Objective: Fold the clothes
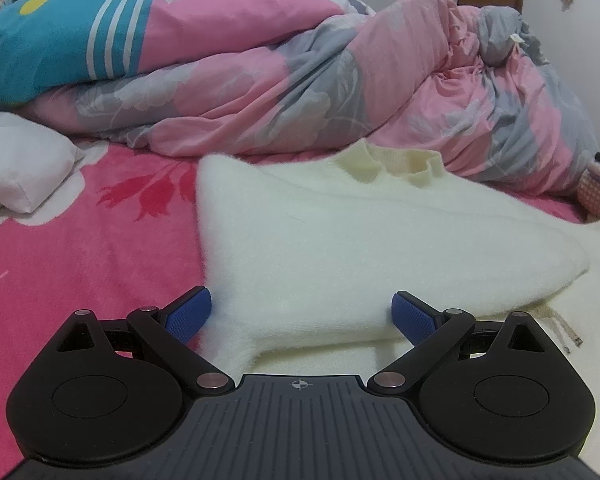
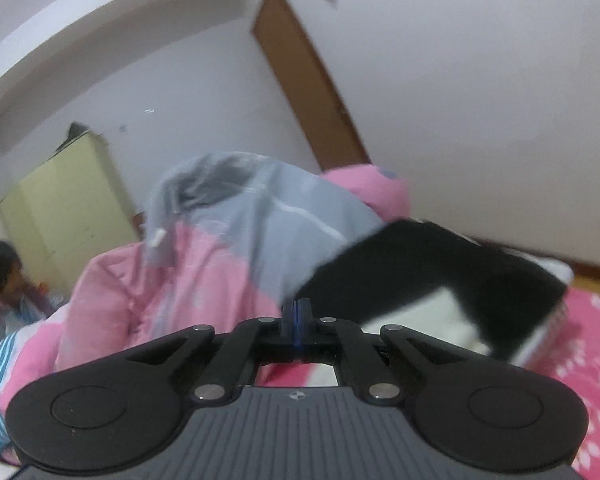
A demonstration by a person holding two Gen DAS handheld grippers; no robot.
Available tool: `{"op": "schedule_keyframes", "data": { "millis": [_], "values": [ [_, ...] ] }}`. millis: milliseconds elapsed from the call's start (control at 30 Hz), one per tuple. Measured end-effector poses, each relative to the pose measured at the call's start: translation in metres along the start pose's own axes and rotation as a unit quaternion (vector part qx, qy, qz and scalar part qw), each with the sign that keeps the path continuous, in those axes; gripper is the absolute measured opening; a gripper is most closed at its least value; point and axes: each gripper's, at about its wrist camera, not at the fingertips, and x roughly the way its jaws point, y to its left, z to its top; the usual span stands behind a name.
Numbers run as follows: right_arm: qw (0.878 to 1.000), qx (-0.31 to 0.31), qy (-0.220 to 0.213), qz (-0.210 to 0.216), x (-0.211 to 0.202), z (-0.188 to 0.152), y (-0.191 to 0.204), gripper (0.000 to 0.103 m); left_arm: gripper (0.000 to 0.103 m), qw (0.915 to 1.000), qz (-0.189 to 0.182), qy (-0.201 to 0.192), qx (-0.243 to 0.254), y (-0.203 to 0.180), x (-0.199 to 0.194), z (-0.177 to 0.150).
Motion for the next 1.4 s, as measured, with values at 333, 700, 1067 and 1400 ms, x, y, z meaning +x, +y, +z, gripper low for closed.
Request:
{"op": "schedule_keyframes", "data": {
  "millis": [333,700,1067,1400],
  "values": [
    [0.986,0.062,0.048,-0.147,0.041,0.003,-0.066,0.044,0.098,0.9999,-0.003,0.005,-0.009,0.002,0.001,0.0],
    [0.987,0.027,0.099,-0.126,0.087,-0.007,-0.092,0.052,0.099,0.9999,-0.003,0.007,-0.009,0.002,0.002,-0.001],
    [0.991,-0.061,0.067,-0.093,0.052,-0.002,-0.045,0.007,0.099,0.9999,-0.005,0.006,-0.013,0.004,0.002,-0.001],
    [0.981,-0.182,0.055,0.031,0.007,0.01,0.123,0.007,0.099,0.9993,-0.01,0.015,-0.033,0.009,0.004,-0.001]
  ]
}}
